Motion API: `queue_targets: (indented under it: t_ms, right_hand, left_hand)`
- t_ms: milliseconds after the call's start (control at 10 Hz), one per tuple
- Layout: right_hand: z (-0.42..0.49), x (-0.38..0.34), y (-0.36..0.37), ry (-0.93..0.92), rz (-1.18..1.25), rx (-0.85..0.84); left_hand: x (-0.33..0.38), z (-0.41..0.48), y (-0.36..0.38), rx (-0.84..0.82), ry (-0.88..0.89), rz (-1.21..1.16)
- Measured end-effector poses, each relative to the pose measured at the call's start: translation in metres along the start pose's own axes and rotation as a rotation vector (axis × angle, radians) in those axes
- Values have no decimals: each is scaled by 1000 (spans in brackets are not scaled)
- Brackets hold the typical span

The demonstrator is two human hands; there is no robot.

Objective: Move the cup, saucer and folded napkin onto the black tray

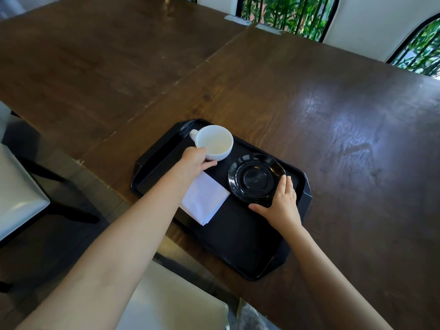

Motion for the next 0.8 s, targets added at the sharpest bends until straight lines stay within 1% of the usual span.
queue_targets:
  t_ms: [100, 200, 300, 400, 500, 600, 700, 800]
  right_hand:
    - [-2, 0, -2, -7, 5, 12]
    - [-11, 0, -4, -17, 18, 56]
    - [-19, 2, -1, -10, 6, 57]
    - [-21, 1, 3, -8, -12, 37]
    - [-20, 0, 4, -10, -36, 19]
    - [-18, 1, 5, -5, -66, -33]
    - [-20, -2, 1, -7, -92, -100]
    - [-18, -4, -8, -4, -114, -217]
  left_hand:
    - [6, -12, -10, 56, 118, 299]
    - [0, -47, -23, 74, 541, 977]
    - [-61, -65, -35, 13, 557, 1456]
    - [-92, -63, -42, -16, 495, 1566]
    - [-94, -62, -41, -2, 548, 1589]
    - [-93, -61, -43, 4, 498, 1619]
    - [-87, -63, -38, 12, 397, 1680]
    - [-74, -63, -26, -35, 254, 1727]
Point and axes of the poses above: each hand's wrist, its own z-axis towards the middle knuckle, its own y-axis out of the palm, x = y × z, the point moved 9 cm from there along z, towards the middle knuckle, and after that the axes turned 12 degrees about -z, right-handed, at the moved point
